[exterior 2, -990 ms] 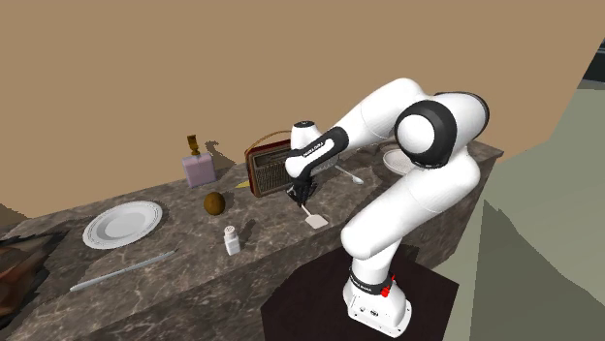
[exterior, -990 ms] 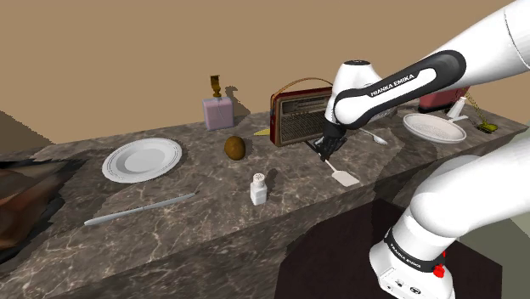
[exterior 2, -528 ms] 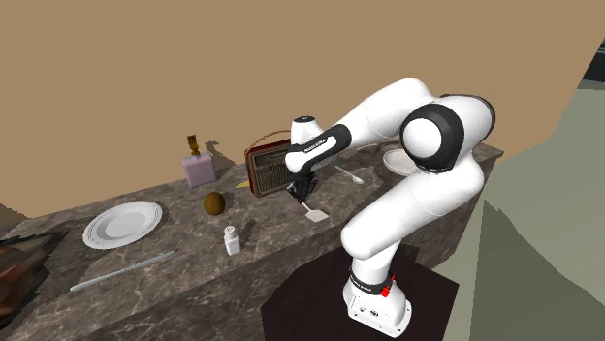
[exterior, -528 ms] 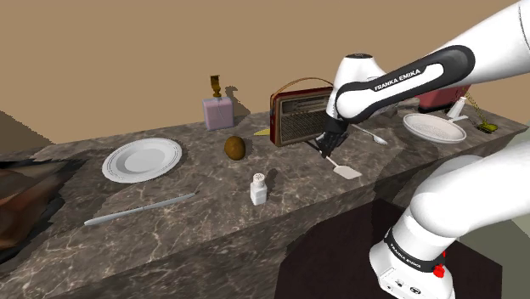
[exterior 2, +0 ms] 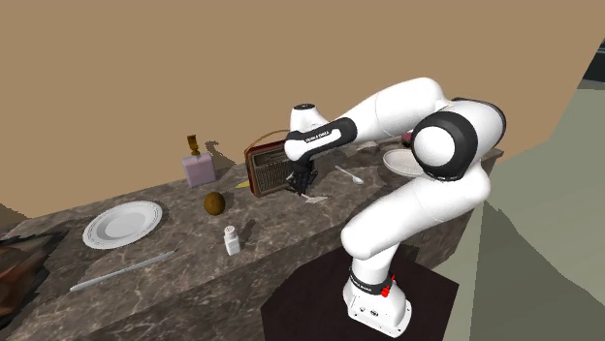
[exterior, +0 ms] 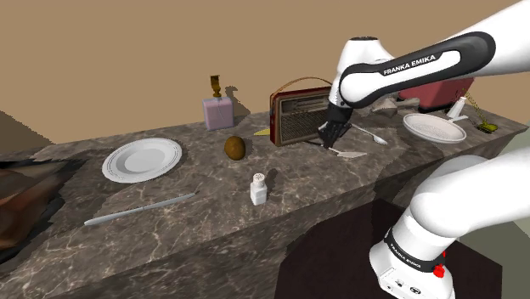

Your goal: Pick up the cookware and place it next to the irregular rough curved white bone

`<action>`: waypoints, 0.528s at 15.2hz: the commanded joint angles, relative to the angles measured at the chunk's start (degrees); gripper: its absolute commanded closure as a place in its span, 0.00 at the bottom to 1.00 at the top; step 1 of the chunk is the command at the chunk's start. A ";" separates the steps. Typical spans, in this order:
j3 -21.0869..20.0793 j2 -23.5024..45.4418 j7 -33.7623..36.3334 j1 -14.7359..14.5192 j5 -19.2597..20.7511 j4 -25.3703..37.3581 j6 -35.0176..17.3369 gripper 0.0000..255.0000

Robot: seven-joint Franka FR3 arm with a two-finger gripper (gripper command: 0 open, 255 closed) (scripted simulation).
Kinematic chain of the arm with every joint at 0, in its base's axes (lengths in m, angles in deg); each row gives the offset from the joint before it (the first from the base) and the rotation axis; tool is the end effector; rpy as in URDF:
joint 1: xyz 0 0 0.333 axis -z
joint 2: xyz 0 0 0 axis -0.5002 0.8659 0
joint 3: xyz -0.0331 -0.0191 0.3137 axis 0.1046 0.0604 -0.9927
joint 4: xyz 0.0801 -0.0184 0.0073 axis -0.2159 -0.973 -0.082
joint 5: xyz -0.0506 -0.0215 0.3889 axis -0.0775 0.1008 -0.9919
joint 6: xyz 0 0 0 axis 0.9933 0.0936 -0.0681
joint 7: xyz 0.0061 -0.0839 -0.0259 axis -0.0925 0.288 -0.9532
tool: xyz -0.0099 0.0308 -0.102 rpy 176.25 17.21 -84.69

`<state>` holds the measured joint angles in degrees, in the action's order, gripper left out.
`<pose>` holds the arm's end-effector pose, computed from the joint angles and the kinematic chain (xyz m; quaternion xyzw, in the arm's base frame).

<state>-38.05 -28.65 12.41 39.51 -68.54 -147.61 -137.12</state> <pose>0.3347 -0.0848 0.3976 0.9804 -0.1945 0.0292 0.0056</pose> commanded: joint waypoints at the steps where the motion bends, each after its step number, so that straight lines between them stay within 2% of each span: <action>1: -0.06 -0.91 -0.05 -0.01 -0.07 1.07 2.03 1.00; 8: -0.34 -3.13 -0.13 -0.10 -0.33 5.19 8.37 1.00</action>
<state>-38.40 -31.48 12.36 39.37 -68.87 -143.03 -129.69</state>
